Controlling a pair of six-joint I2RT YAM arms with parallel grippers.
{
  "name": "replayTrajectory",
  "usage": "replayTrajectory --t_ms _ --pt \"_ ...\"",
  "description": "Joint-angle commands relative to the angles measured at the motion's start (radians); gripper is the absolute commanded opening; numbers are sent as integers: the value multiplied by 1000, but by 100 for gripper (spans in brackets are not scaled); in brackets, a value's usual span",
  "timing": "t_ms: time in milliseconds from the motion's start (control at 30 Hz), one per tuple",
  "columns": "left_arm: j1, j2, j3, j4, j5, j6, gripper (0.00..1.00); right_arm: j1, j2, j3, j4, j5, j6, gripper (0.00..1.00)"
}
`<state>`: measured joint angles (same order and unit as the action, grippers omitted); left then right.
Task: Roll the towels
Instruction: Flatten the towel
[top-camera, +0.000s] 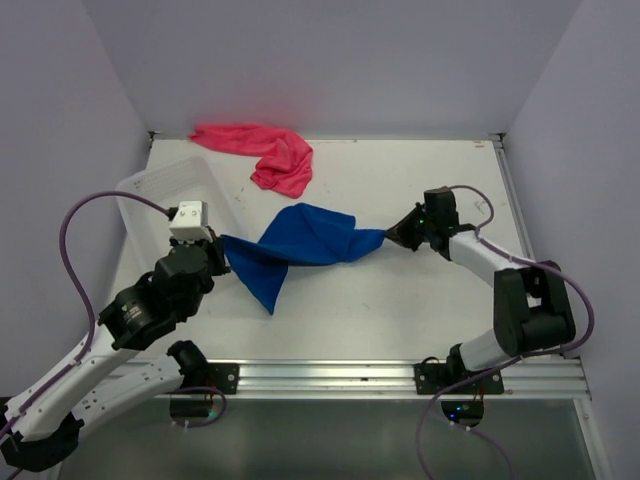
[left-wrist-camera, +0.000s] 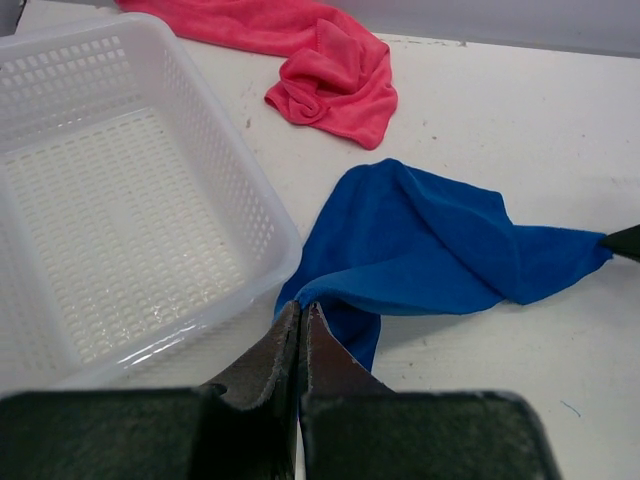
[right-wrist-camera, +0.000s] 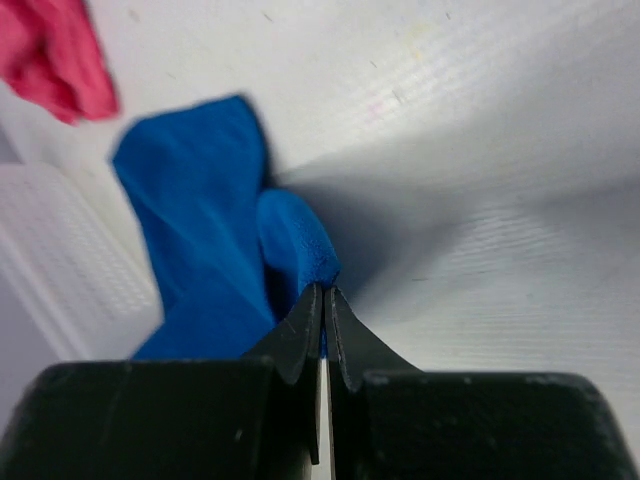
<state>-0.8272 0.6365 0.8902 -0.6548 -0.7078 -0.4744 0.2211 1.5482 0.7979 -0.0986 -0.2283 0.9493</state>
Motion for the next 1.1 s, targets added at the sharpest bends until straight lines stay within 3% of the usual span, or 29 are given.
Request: replayTrajectory --t_ms 0,200,400,700,800,833,967,1067 --pt "-6 -1 33 1 -56 19 0 -58 -106 64 49 -6 256 0" --pt "-4 -9 42 -3 -67 19 0 -147 -171 -8 62 26 498 0" --pt "-4 -17 72 -16 -90 36 0 -213 -253 -152 92 53 629 0" --pt "-4 -44 119 -43 -196 0 0 -374 -390 -184 5 92 655 0" --pt "-4 -25 110 -20 -132 29 0 -391 -408 -181 -23 89 638 14" --pt "-4 0 107 -13 -107 40 0 -391 -408 -181 -26 84 628 27" --pt "-4 49 73 38 25 85 0 -393 -402 -186 -41 57 576 47" --pt "-4 74 59 47 79 92 0 -393 -413 -203 -41 47 531 54"
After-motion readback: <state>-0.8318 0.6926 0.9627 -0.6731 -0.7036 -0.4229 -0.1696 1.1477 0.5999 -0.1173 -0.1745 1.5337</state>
